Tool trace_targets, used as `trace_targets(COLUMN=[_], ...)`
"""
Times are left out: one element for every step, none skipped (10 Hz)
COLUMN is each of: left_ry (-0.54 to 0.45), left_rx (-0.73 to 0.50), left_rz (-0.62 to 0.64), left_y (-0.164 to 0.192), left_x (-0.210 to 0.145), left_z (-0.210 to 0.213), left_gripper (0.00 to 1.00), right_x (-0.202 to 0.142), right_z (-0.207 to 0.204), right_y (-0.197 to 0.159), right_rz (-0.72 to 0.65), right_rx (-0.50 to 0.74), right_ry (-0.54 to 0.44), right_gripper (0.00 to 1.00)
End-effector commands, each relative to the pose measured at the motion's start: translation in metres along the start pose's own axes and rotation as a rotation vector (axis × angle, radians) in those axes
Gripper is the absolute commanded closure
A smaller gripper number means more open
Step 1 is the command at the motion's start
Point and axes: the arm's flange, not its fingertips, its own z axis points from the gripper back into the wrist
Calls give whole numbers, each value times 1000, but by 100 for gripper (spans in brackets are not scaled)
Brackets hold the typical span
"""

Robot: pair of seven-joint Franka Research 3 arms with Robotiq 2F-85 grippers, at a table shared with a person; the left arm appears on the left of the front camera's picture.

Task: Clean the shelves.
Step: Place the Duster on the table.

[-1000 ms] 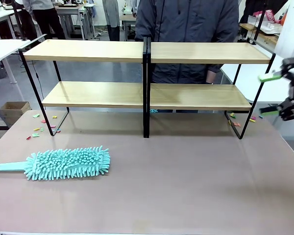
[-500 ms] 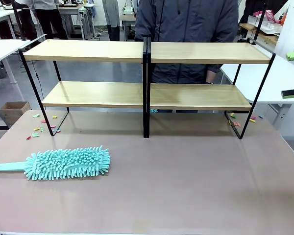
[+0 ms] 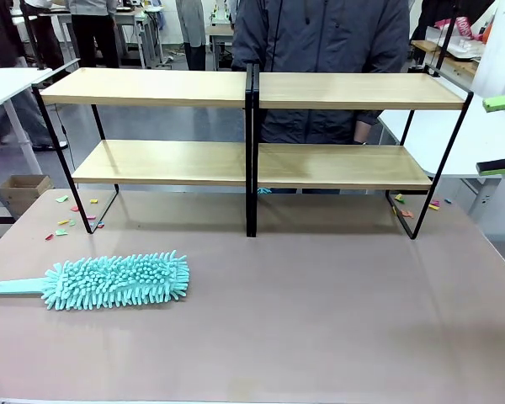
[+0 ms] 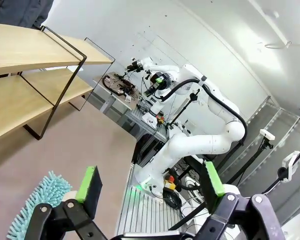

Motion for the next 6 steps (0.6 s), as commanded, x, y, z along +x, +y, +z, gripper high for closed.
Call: trace_targets(left_ry=[17,17,17,17,17,17], left_rx=[-3,-3,-3,-3,-3,-3], left_rz=[-14,-14,-14,-14,-14,-14], left_y=[-1,-1,-1,-1,-1,-1], left_x=[-3,-3,-3,-3,-3,-3], left_z=[2,2,2,2,2,2], left_gripper=[0,0,0,0,0,0], right_x=[0,0,0,0,0,0], right_z=[1,1,1,1,1,1], right_y=[1,1,1,1,1,1], right_rz=[5,5,5,5,5,5], right_rx=[18,18,18,18,18,18], right_ry=[1,1,1,1,1,1], right_gripper=[0,0,0,0,0,0])
